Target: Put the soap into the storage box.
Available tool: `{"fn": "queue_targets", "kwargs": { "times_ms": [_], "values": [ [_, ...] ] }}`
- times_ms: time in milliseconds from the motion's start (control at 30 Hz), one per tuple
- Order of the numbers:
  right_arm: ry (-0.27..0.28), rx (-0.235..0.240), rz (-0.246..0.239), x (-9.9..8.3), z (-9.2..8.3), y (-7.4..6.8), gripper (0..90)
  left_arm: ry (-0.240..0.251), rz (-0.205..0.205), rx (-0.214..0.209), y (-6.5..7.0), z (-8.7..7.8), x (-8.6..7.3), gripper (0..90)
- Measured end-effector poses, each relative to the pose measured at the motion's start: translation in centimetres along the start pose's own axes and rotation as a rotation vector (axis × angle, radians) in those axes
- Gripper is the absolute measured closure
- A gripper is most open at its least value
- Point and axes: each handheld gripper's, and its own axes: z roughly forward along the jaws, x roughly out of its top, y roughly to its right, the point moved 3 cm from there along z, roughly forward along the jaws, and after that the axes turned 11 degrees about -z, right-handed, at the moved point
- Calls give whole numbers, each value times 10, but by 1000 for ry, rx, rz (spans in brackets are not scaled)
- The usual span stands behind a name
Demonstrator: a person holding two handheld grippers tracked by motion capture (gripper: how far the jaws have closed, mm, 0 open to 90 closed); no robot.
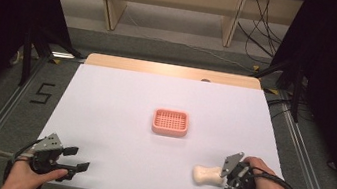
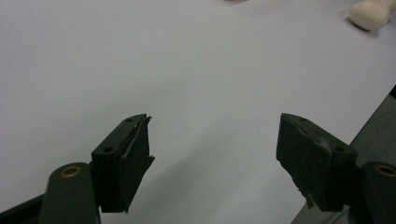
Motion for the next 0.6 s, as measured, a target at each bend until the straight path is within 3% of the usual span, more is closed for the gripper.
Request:
{"fn": "queue_targets", "kwargs": {
  "times_ms": [167, 233, 267, 433, 467, 567, 600],
  "values": [
    [-15, 40, 24, -11, 0, 2, 477, 16, -4, 9, 2, 2, 2, 252],
    [-7, 40, 7, -8, 0, 3, 481, 1, 12, 14, 2, 2, -1, 253],
    [-9, 51, 12, -6, 0, 3, 482, -15, 38, 21, 0, 0, -2, 254],
    [-43, 20, -10, 5, 0, 11, 454, 14, 4, 24, 0, -5, -3, 266],
    [-60, 25, -10, 7, 0, 11, 436, 21, 19, 26, -1, -5, -3, 266],
    [-67, 25, -47, 13, 0, 17, 408, 14, 13, 24, -1, -4, -2, 265],
    [-72, 27, -47, 14, 0, 18, 406, 16, 33, 36, -2, -5, -2, 264]
  ]
}}
